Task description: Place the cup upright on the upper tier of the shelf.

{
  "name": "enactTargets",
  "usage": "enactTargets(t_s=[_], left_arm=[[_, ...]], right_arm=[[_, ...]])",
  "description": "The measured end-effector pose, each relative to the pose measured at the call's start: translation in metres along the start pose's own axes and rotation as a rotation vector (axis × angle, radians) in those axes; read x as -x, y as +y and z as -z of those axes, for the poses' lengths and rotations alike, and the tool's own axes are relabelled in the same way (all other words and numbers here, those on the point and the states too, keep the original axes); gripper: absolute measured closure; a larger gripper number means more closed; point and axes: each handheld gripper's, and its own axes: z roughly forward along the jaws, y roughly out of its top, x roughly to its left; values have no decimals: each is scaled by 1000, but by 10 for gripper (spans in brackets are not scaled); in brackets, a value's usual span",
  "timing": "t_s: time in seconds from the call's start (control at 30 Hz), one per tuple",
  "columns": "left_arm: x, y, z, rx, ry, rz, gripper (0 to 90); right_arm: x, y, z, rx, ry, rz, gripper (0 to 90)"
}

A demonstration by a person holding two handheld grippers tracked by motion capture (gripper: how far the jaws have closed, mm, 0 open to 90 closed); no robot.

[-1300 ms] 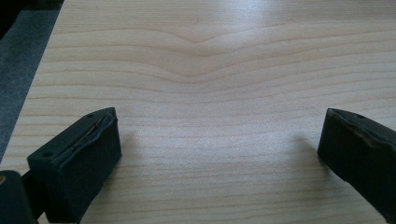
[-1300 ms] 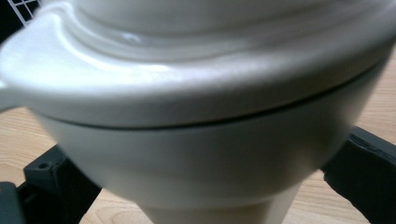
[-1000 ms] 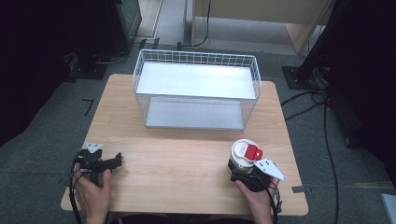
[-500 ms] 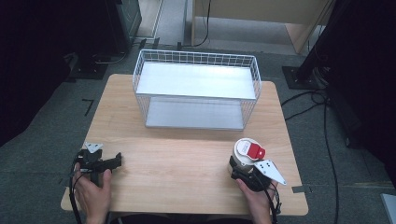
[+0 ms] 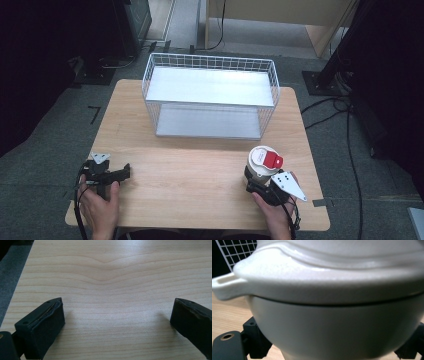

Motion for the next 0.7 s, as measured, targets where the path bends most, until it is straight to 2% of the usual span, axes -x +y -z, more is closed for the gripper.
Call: enactTargets(t_s=[0.23,0.3,0.7], left_arm=[[0,0,0,-1,0,-1,0],[0,0,0,-1,0,-1,0],[0,0,0,0,0,0,0]], right_arm=[[-5,11,0,40,9,11,111],[-6,18,-1,68,10,23,111],[-10,41,-3,152,16,29,113]])
